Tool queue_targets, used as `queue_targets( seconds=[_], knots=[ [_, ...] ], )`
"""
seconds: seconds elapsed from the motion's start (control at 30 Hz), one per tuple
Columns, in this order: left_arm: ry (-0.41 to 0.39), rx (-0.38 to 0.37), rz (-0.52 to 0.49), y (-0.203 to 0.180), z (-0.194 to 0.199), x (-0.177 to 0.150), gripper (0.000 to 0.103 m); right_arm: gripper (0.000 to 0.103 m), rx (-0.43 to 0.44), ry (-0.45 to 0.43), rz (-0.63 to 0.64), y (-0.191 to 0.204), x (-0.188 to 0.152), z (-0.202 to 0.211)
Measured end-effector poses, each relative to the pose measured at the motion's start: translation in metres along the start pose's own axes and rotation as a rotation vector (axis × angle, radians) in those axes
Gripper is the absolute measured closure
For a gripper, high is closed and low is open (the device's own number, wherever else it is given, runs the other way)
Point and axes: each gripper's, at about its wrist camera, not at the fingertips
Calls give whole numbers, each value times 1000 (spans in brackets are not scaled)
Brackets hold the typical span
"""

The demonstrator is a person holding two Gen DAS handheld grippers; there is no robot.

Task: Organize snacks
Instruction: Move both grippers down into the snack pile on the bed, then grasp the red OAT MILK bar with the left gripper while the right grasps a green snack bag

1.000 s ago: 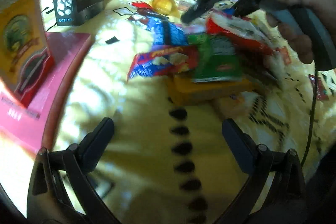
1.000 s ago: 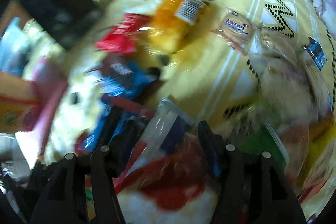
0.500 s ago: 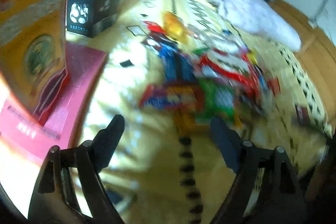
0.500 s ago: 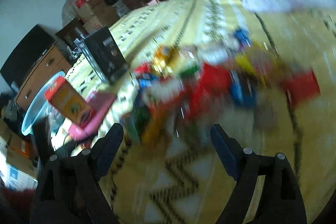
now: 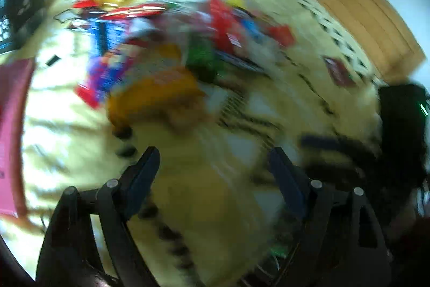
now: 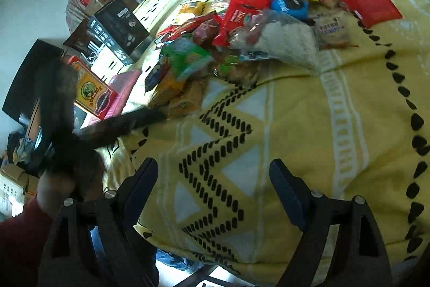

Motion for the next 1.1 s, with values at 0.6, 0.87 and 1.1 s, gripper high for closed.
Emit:
queue_targets(
  seconds=[0.6, 0.87, 1.1],
  knots=[
    [-188, 329, 37, 77, -30, 41, 52, 16, 6, -10, -7, -21, -17, 11],
    [-34, 320, 80, 67, -4, 23, 82, 16, -3, -2, 18, -17, -18, 9],
    [-37, 354, 121, 73, 6, -6, 65, 16, 3, 22, 98, -3, -14, 2]
  ],
)
Point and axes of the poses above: each gripper's, at about its wrist camera, not at the fingertips, and z roughly against the way its jaws point, y to its left, x to its top, and after that the axes turned 8 degrees about -y, right-handed
